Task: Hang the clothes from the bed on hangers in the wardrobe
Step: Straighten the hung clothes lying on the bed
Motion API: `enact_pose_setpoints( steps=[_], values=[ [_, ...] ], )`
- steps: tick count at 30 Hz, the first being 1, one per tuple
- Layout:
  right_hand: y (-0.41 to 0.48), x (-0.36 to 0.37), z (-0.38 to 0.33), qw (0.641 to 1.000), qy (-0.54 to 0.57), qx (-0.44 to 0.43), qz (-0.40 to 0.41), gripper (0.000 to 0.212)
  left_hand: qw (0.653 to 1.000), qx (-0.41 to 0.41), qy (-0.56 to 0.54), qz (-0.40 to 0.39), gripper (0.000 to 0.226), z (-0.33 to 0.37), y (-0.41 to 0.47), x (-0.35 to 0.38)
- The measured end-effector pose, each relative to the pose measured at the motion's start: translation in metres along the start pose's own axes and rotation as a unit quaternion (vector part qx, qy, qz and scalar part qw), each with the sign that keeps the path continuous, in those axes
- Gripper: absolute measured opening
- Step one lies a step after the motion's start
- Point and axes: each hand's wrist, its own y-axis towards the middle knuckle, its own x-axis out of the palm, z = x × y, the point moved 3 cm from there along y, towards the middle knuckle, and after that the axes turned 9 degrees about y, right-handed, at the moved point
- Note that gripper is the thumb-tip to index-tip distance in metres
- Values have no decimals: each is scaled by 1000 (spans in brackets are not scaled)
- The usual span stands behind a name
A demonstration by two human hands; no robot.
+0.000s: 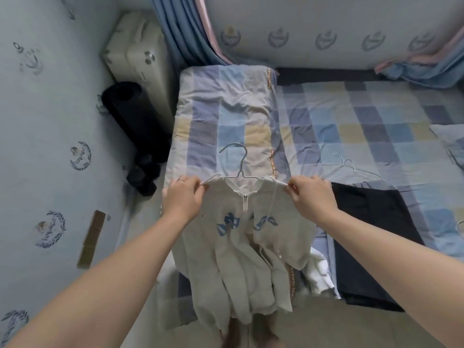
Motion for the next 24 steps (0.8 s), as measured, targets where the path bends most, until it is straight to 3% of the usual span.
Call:
enact_pose_setpoints(
  steps=[5, 13, 16, 19, 24],
  values=[
    [61, 62, 18, 1000, 2, -1, -23, 21, 997, -59, 52, -14, 25, -12, 49, 58],
    [165, 169, 51, 993, 96, 45, -51, 20, 987, -158, -27, -27, 25, -29, 125, 160],
    [177, 204, 51, 979, 144, 38, -138, 43, 977, -187, -63, -78, 48, -32, 125, 193],
    [156, 211, 46, 974, 105, 25, -198, 61, 977, -157, -58, -135, 63, -20, 100, 201],
    [108, 176, 38, 972, 81, 23, -219, 61, 984, -67, -39, -160, 65, 16, 43, 173]
  ],
)
